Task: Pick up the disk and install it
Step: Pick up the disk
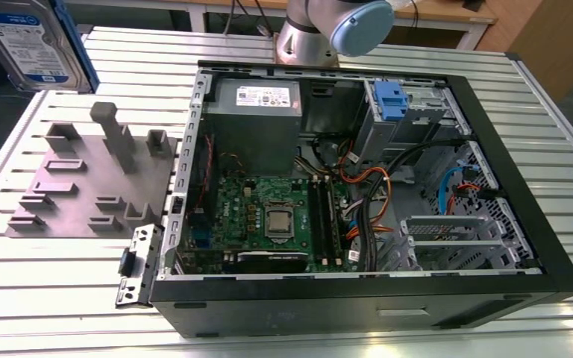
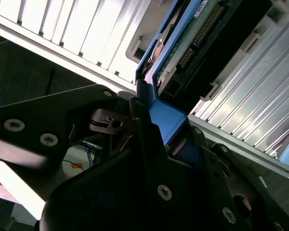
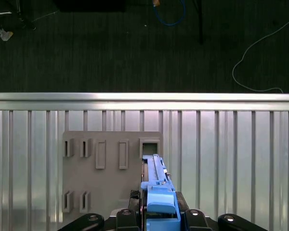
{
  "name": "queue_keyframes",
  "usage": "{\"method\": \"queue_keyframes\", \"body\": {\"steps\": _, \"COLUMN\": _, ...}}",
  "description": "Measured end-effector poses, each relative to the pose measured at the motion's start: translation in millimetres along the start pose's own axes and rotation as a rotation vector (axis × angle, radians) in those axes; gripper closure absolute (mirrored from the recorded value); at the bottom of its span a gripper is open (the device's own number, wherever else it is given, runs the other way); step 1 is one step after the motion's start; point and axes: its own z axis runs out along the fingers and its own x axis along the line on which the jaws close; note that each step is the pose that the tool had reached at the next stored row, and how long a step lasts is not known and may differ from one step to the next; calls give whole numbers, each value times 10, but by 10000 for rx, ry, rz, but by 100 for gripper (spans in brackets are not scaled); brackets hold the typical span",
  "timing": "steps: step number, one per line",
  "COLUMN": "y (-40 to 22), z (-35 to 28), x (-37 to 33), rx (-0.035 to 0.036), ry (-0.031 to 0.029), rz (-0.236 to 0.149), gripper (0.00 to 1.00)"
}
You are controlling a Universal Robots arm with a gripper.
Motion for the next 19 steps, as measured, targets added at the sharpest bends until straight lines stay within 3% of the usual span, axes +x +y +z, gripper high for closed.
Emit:
{"method": "queue_keyframes", "body": {"steps": 14, "y": -1, "z": -95, "x": -1, "rx": 0, "ry": 32, "rz": 0, "gripper": 64}}
{"method": "queue_keyframes", "body": {"steps": 19, "y": -1, "z": -102, "x": -2, "rx": 2, "ry": 38, "rz": 0, "gripper": 64}}
